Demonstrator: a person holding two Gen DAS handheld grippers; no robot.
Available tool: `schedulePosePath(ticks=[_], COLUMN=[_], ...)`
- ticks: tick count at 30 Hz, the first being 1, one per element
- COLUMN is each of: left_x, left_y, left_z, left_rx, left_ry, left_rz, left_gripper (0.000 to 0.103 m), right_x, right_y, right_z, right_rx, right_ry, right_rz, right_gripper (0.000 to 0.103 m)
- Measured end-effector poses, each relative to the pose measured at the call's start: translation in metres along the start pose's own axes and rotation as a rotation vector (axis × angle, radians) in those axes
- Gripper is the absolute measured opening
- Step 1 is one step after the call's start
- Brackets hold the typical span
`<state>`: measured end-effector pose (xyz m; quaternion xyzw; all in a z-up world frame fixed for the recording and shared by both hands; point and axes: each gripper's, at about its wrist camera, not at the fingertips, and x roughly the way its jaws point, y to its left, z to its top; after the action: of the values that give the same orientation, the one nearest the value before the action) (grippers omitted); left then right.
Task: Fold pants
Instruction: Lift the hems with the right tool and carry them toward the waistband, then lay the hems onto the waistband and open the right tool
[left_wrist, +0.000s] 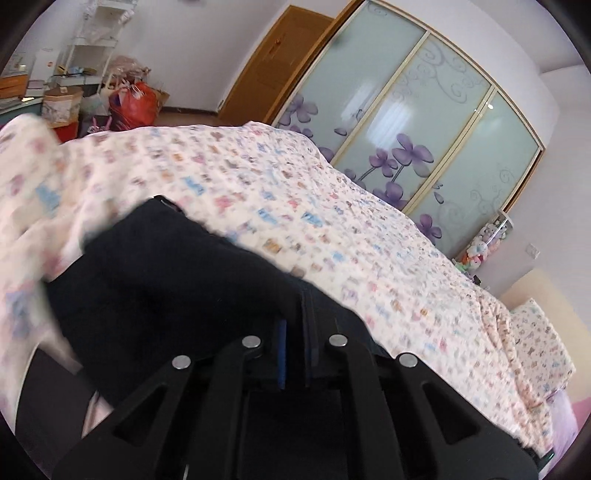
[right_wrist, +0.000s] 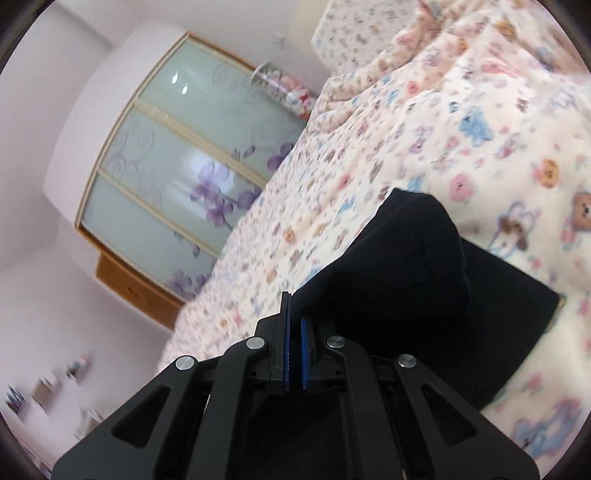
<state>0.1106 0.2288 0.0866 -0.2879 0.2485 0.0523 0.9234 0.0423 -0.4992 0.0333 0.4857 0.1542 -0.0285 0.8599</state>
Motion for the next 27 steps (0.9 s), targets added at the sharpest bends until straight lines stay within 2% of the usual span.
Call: schedulePosePath(ticks=[5, 9, 12, 16, 18, 22, 24, 25, 26, 27], left_x=[-0.017, -0.013, -0.014, -0.017, -0.015, -0.024, -0.033, -0.039, -0.048, -0.054], left_y=[0.030, 0.044, 0.053, 0.065, 0.068, 0.066, 0.061, 0.057, 0.051, 0.046], left_z=[-0.058, -0.082, -0.090, -0.101, -0.102, -0.106, -0.112, -0.114, -0.117, -0.119], left_rx=[-0.015, -0.048, -0.038, -0.122, -0.128, -0.122, -0.118, -0.110, -0.097, -0.081], left_ry=[-0.011, -0.013, -0.032, -0.035, -0.024, -0.061, -0.105, -0.133, -0.179, -0.219], left_rz=[0.035, 0.072, 0.090, 0.114, 0.126, 0.159, 0.173, 0.191, 0.214, 0.218], left_gripper=[0.006, 0.006, 0.008, 0.010, 0.013, 0.019, 0.035, 0.044, 0.063, 0.072], right_x=[-0.006, -0.007, -0.012, -0.013, -0.016, -0.021, -0.022, -0.023, -0.024, -0.026], right_y=[-0.011, -0.011, -0.010, -0.023, -0.030, -0.043, -0.046, -0.049, -0.053, -0.057], right_z=[0.002, -0.001, -0.001, -0.007, -0.010, -0.017, -0.018, -0.018, -0.018, -0.017], right_rx=[0.035, 0.040, 0.054, 0.102, 0.131, 0.176, 0.192, 0.217, 0.242, 0.278], right_ry=[-0.010, -0.012, -0.017, 0.041, 0.066, 0.132, 0.164, 0.180, 0.198, 0.205], right_rz=[-0.005, 0.006, 0.017, -0.049, -0.089, -0.146, -0.155, -0.156, -0.156, -0.145], right_gripper=[0.004, 0.004, 0.004, 0.004, 0.004, 0.005, 0.008, 0.016, 0.023, 0.045])
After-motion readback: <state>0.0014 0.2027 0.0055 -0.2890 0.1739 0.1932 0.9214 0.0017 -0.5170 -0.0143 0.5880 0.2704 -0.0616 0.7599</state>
